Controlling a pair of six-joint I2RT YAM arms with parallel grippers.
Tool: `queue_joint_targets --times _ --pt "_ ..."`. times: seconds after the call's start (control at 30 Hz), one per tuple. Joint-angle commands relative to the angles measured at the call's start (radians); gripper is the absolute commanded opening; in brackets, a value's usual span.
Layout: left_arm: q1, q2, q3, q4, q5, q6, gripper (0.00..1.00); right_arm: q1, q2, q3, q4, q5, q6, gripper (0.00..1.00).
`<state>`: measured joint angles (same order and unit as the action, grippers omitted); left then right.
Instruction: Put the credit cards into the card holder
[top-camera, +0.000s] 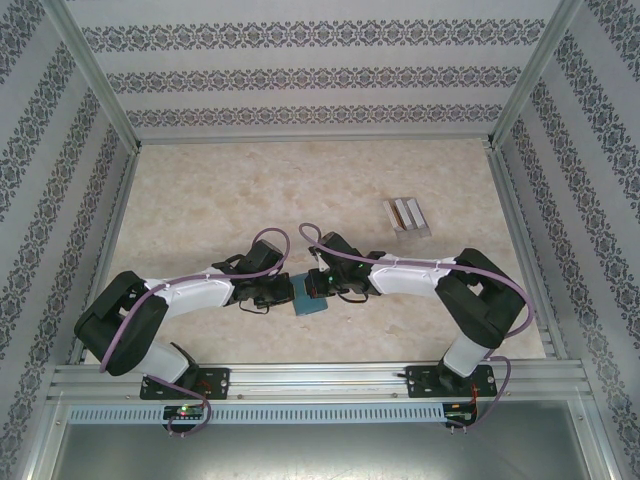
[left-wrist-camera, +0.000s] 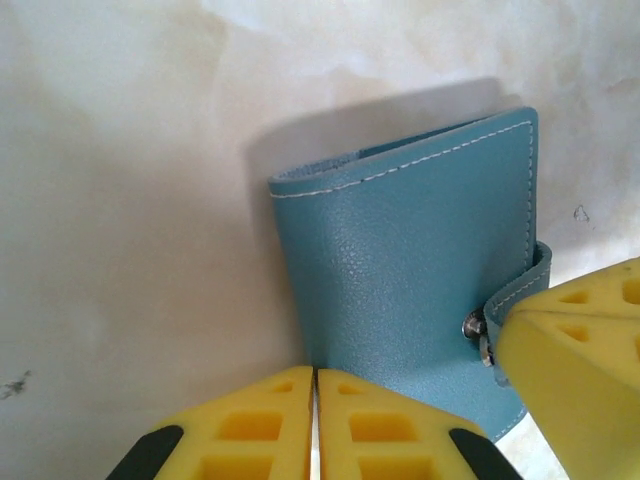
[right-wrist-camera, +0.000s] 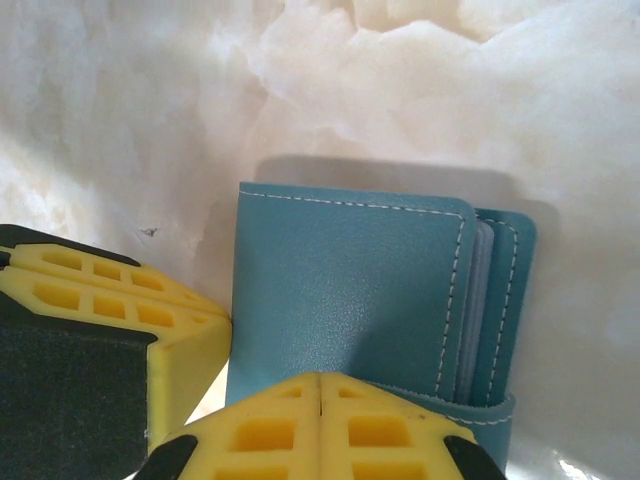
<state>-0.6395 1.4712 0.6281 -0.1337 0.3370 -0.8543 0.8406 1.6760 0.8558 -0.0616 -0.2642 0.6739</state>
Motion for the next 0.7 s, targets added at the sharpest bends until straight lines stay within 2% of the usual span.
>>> queue_joint_targets --times 0.0,0.67 --pt "0.003 0.008 -0.009 -0.020 0.005 -0.006 0.11 0.004 -0.038 0.007 -0.003 0.045 -0.020 0.00" --pt "0.003 0.012 -0.009 -0.021 -0.002 -0.015 0.11 0.020 0.048 0.010 0.037 0.054 -0.005 0.00"
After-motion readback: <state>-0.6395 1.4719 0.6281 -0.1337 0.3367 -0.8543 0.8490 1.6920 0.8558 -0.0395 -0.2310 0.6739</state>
